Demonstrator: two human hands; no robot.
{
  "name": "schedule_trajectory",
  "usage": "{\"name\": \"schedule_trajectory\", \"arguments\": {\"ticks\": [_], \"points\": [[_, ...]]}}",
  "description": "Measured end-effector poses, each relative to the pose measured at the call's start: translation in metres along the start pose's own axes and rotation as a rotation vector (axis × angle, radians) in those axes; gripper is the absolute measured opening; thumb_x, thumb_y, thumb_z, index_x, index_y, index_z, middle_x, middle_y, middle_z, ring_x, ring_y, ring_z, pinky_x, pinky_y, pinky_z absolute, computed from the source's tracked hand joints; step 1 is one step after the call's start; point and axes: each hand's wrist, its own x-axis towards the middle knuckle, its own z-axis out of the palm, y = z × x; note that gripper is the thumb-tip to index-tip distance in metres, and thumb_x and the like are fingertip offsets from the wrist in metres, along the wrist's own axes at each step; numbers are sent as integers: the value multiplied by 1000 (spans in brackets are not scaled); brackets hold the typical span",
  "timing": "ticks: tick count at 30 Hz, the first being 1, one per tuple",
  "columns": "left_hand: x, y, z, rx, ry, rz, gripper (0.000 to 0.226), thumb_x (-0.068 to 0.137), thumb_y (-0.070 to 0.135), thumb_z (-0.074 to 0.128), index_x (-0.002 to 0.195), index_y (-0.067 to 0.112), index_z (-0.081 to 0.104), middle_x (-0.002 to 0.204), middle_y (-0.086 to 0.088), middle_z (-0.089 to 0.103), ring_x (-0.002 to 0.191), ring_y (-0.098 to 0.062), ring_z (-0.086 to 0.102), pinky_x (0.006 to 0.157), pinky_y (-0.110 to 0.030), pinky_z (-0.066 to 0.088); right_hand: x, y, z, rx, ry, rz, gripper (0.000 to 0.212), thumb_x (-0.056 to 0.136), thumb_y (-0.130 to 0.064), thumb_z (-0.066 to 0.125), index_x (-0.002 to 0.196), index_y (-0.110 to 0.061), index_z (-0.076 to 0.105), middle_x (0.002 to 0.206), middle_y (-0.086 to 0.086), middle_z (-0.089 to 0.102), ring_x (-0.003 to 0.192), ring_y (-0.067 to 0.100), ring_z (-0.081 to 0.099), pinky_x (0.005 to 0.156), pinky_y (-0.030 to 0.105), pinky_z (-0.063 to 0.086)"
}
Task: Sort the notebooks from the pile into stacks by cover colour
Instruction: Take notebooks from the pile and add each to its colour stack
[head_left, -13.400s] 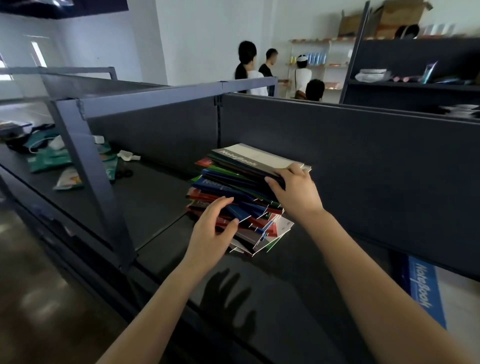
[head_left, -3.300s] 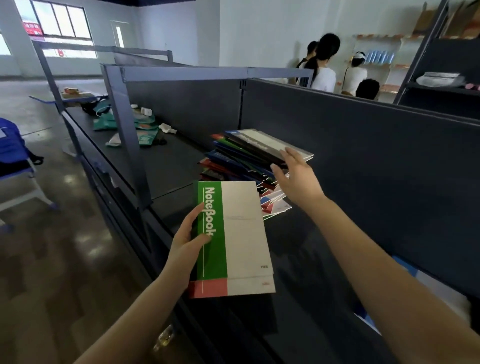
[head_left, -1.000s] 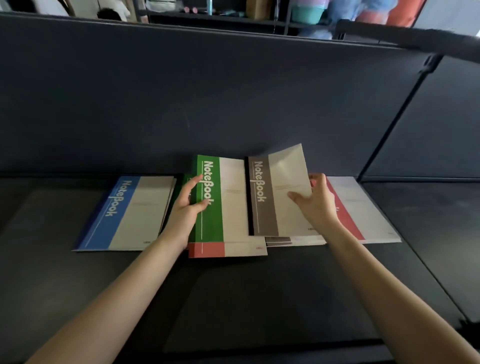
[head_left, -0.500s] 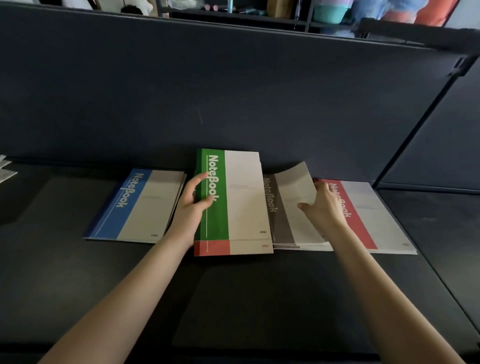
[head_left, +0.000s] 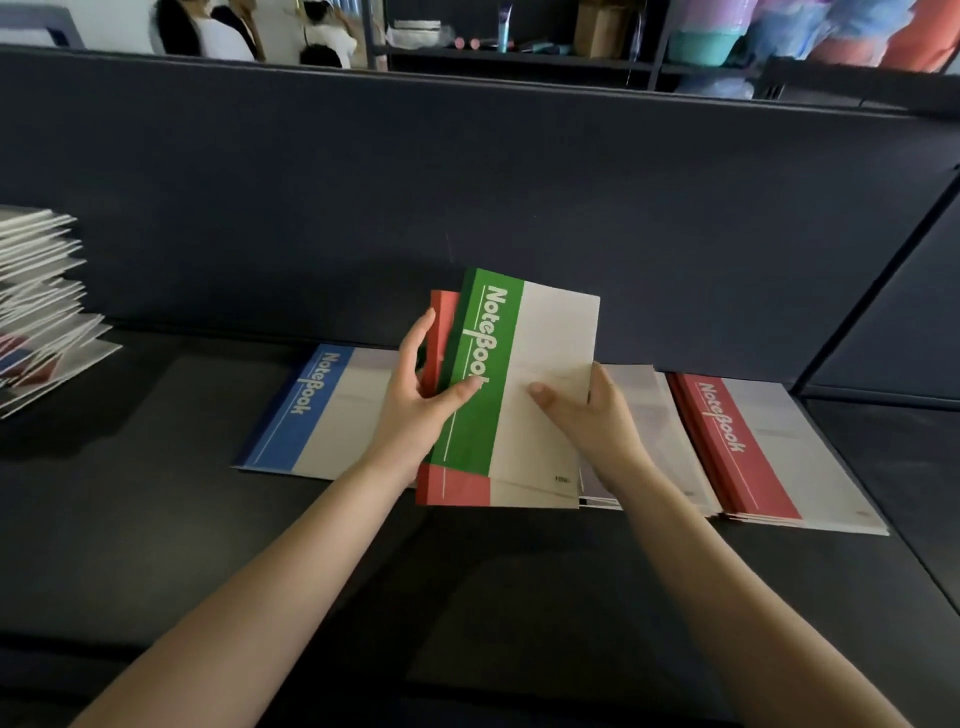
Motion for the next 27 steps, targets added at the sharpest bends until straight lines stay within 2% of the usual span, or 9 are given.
{"name": "schedule_trajectory", "arguments": {"ticks": [5, 9, 12, 16, 18, 20, 23, 25, 27], "points": [[-10, 1, -33, 6, 185, -54, 41, 95, 20, 56, 131, 34, 42, 110, 19, 55, 83, 12, 63, 61, -10, 50, -2, -11, 30, -44, 68, -87, 48, 88, -23, 67, 127, -17, 40, 113, -7, 56, 98, 12, 55, 77, 30, 48], [-22, 6, -71, 98, 300, -52, 49, 91, 21, 62, 134, 36, 43, 112, 21, 54, 88, 13, 60, 64, -11, 49, 4, -4, 40, -97, 74, -65, 56, 88, -19, 66, 135, -16, 36, 123, 1, 55, 112, 21, 54, 83, 32, 44], [-29, 14, -102, 165, 382, -59, 52, 90, 26, 64, 136, 38, 41, 109, 26, 50, 95, 2, 57, 71, -19, 47, 7, 1, 44, -176, 33, -51, 74, 90, -17, 64, 150, -18, 19, 134, 4, 50, 119, 24, 51, 83, 25, 39], [-34, 22, -129, 211, 478, -31, 52, 90, 29, 63, 135, 38, 40, 114, 20, 51, 101, -4, 55, 79, -25, 46, 7, 9, 56, -325, -11, -59, 82, 93, -12, 57, 153, -20, 2, 120, 12, 60, 84, 18, 58, 62, 20, 43], [-35, 26, -134, 201, 497, -26, 49, 91, 28, 63, 134, 39, 41, 113, 19, 51, 101, -4, 55, 77, -24, 46, 10, 14, 63, -371, -16, -91, 81, 93, -9, 57, 153, -18, 4, 136, 15, 48, 107, 26, 55, 81, 30, 48], [-35, 27, -134, 175, 498, -24, 46, 91, 27, 63, 129, 42, 42, 111, 22, 52, 102, -6, 56, 77, -24, 47, 12, 16, 69, -440, -46, -104, 80, 93, -6, 56, 153, -16, 5, 155, 12, 22, 133, 30, 38, 102, 34, 39], [-37, 24, -127, 170, 454, -48, 46, 91, 28, 63, 128, 43, 41, 113, 21, 52, 102, -6, 56, 75, -24, 46, 14, 17, 72, -561, -66, -120, 76, 93, -7, 56, 153, -19, 11, 160, 5, -4, 146, 30, 11, 115, 39, 26], [-37, 20, -120, 163, 418, -66, 47, 90, 30, 64, 128, 43, 40, 122, 13, 53, 106, -10, 57, 77, -27, 48, 14, 15, 72, -606, -36, -185, 72, 93, -10, 58, 151, -24, 19, 161, 3, -2, 147, 29, 1, 118, 47, 20], [-35, 15, -111, 149, 384, -79, 47, 89, 31, 64, 127, 44, 40, 124, 11, 54, 107, -12, 58, 78, -27, 49, 9, 10, 70, -537, 9, -259, 63, 95, -17, 57, 149, -25, 27, 160, 1, 9, 147, 28, 11, 116, 44, 26]]}}
